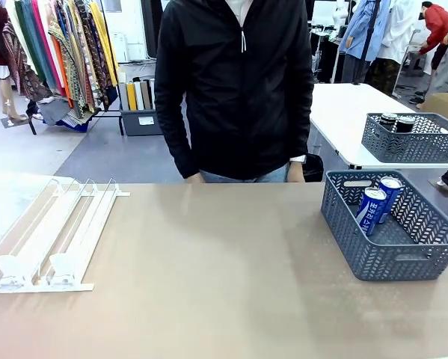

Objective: Retrieve and store the cans from the dispenser.
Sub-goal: Pick up one can from the Automatic Can Dispenser and place it in the middle of the table.

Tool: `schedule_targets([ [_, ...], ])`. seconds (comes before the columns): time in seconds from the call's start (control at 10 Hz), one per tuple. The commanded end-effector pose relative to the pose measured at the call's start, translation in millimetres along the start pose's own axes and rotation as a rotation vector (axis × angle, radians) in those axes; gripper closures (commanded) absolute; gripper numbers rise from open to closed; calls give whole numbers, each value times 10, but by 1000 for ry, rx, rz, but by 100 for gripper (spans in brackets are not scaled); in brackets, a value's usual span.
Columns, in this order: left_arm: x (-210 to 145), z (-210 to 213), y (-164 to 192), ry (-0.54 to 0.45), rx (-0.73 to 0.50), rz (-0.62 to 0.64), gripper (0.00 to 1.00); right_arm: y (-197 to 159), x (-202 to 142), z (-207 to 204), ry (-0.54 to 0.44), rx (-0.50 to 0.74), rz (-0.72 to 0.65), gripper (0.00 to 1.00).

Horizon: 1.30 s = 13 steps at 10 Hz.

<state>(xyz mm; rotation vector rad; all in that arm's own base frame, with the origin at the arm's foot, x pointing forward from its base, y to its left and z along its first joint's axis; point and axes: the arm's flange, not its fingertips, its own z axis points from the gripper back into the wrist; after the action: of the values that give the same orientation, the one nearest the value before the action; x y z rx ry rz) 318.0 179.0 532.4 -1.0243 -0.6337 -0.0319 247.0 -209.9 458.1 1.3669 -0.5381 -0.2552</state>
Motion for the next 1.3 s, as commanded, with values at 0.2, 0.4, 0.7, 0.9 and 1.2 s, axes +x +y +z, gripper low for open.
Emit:
schedule_targets([
  [0.2,6,8,-17,-10,-14,-8,0,9,7,5,-1,12,20,0],
  [0.4,6,8,-17,-10,-14,-8,0,9,7,5,-1,12,20,0],
  [0.7,6,8,-17,-10,-14,-8,0,9,7,5,-1,12,20,0],
  [0.9,6,8,-17,-10,-14,-8,0,9,7,5,-1,12,20,0],
  [1.2,6,8,-17,-10,-14,-8,0,9,7,5,-1,12,20,0],
])
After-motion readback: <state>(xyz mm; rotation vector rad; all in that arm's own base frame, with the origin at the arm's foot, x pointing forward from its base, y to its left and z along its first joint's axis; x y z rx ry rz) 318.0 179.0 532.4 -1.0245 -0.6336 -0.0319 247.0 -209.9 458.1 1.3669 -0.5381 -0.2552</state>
